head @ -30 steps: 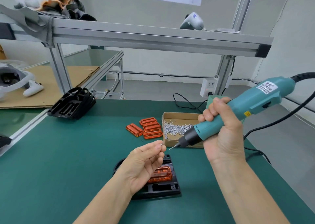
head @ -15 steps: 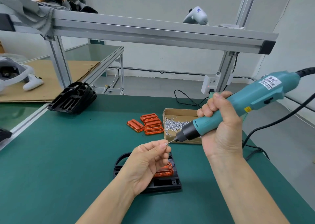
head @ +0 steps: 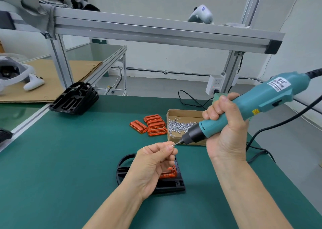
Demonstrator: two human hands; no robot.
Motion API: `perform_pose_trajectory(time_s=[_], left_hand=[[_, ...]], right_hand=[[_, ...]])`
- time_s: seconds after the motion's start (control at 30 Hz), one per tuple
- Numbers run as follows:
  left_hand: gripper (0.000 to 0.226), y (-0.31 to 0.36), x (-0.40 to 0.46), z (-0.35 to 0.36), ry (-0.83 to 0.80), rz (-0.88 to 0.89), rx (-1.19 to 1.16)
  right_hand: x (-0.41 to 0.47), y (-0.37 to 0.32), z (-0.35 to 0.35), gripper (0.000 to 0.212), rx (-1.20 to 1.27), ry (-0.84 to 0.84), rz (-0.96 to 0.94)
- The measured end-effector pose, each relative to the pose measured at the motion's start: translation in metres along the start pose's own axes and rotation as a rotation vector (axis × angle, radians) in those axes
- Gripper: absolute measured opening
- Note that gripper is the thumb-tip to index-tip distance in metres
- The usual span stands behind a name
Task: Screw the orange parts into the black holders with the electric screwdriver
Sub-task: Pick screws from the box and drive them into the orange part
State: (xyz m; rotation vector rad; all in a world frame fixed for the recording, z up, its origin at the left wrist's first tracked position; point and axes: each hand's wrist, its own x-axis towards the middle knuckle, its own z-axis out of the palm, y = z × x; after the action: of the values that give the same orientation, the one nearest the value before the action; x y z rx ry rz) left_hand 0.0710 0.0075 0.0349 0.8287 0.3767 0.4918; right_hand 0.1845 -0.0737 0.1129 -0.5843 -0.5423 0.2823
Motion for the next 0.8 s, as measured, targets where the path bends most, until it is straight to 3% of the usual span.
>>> perform_pose_trajectory(time_s=[0.5, 0.67, 0.8], left_hand=[[0.021, -0.002, 0.003, -0.001, 0.052, 0.066, 0.117], [0.042, 0.004, 0.001, -0.014, 0.098, 0.142, 0.459], [0.043, 0.008, -0.002, -0.033, 0.151, 0.280, 1.065]], right_hand=[[0.005, 0.008, -0.008, 0.019, 0.001, 0.032, 0.008], [0.006, 0.012, -0.012, 0.019, -0.015, 0.013, 0.049], [0.006, 0.016, -0.018, 0.020, -0.090, -0.009, 0.095]])
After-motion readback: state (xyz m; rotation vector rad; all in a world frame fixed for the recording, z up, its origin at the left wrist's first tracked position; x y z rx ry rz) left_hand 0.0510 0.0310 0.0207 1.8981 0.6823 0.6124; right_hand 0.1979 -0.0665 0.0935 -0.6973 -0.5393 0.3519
